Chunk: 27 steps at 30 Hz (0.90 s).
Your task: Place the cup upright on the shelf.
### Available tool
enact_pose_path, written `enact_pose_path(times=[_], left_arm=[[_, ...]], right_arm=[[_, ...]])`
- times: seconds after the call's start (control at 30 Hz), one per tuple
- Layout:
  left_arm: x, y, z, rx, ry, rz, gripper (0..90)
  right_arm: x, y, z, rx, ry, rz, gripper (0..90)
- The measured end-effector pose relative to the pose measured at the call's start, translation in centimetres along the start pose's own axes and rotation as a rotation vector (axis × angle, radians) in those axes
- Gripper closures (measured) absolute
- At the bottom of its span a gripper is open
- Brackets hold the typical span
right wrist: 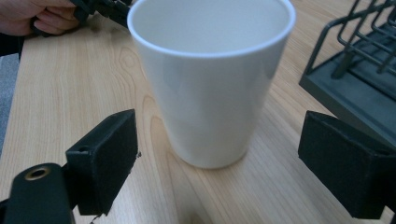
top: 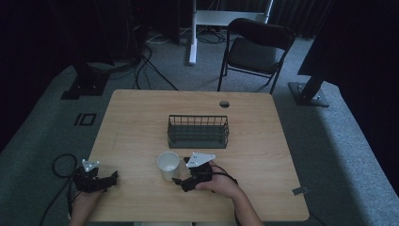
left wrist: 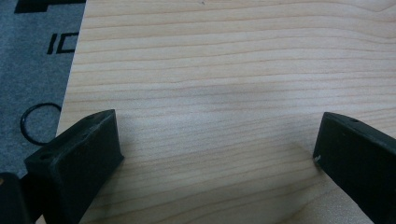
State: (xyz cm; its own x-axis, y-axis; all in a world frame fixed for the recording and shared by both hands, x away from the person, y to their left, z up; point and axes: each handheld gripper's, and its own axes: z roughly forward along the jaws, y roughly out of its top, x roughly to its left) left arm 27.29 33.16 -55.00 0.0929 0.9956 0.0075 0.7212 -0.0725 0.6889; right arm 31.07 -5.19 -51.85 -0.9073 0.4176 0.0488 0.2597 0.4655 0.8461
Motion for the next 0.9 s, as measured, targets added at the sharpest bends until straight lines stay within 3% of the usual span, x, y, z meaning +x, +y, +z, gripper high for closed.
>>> enact_pose_path(times=[0.9], left_arm=[[0.0, 0.0, 0.0, 0.0, -0.001, -0.001, 0.9]], right_arm=[[0.3, 2.4, 1.5, -0.093, 0.016, -0.029, 12.1]])
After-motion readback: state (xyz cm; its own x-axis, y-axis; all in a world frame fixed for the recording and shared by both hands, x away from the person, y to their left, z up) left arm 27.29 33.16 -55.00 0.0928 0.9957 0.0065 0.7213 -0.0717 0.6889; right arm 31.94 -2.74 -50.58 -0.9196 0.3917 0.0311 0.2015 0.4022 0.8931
